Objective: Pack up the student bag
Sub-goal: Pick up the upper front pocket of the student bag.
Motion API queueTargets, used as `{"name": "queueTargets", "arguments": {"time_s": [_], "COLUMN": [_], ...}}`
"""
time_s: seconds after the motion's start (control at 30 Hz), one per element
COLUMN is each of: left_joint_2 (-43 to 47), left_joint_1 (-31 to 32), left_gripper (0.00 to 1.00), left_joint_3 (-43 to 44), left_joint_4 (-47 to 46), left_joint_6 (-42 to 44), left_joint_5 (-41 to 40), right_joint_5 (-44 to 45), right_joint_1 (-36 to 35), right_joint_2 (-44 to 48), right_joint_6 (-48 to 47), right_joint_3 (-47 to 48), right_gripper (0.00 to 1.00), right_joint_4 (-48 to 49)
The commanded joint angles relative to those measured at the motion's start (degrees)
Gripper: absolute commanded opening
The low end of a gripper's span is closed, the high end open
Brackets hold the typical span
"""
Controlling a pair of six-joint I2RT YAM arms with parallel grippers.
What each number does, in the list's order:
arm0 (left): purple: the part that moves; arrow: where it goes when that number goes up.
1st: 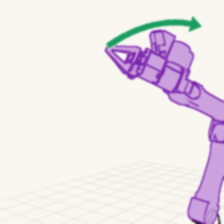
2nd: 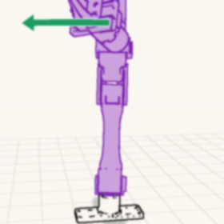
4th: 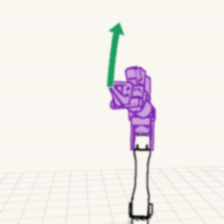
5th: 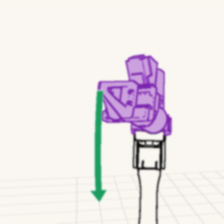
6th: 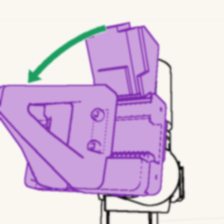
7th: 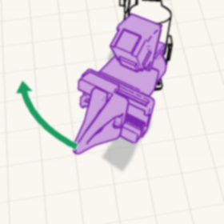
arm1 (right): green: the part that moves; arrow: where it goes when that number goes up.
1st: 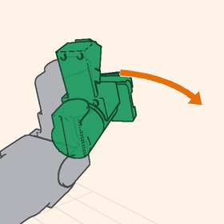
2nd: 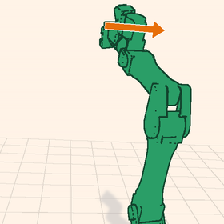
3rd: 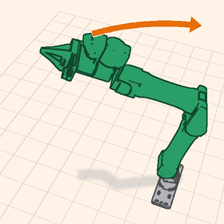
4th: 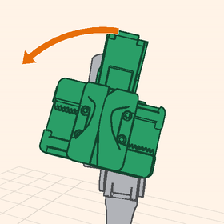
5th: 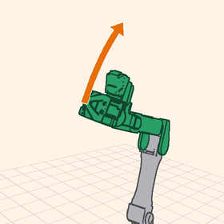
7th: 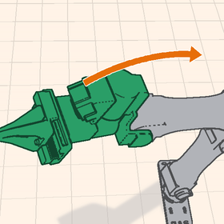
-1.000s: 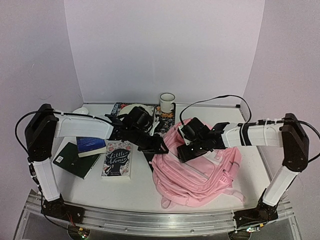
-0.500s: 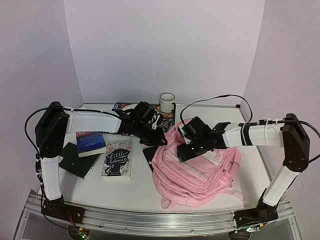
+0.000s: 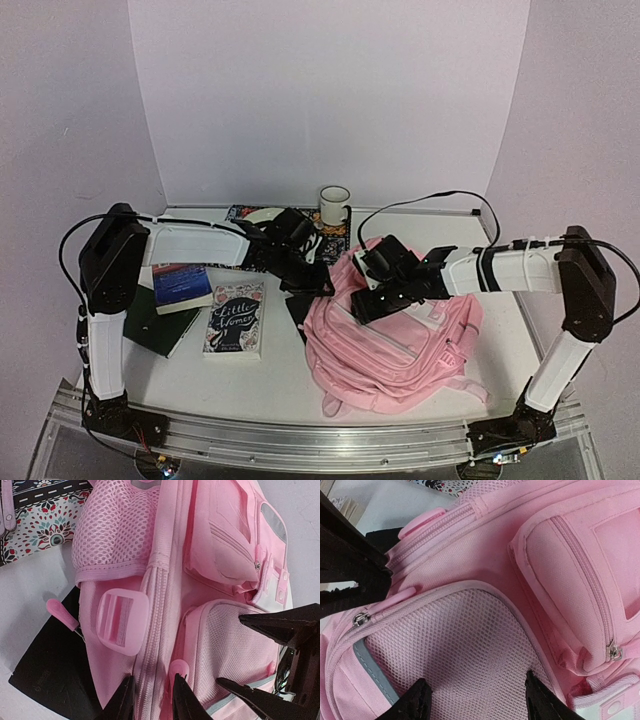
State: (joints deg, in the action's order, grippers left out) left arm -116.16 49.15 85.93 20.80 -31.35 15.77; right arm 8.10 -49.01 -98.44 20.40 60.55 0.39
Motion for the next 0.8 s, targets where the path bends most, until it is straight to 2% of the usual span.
{"name": "queueTargets", "arguments": {"time_s": [0.0, 0.77], "left_joint_2": [3.5, 3.83], "left_joint_1": [0.22, 1.26], "left_gripper": [0.27, 0.26], "left_joint_3": [2.49, 3.52], "left_joint_4": [0.28, 0.26], "left_joint_6": [1.51, 3.2], "left_joint_5": [-1.0, -1.87], "right_joint_5": [-0.1, 0.18], "right_joint_1": [0.23, 0.2], "right_joint_2": [-1.32, -1.17], "right_joint_6": [0.8, 1.64], "right_joint_3": [-0.33, -1.5], "right_gripper": [0.64, 0.64], "right_joint_4": [0.6, 1.6]}}
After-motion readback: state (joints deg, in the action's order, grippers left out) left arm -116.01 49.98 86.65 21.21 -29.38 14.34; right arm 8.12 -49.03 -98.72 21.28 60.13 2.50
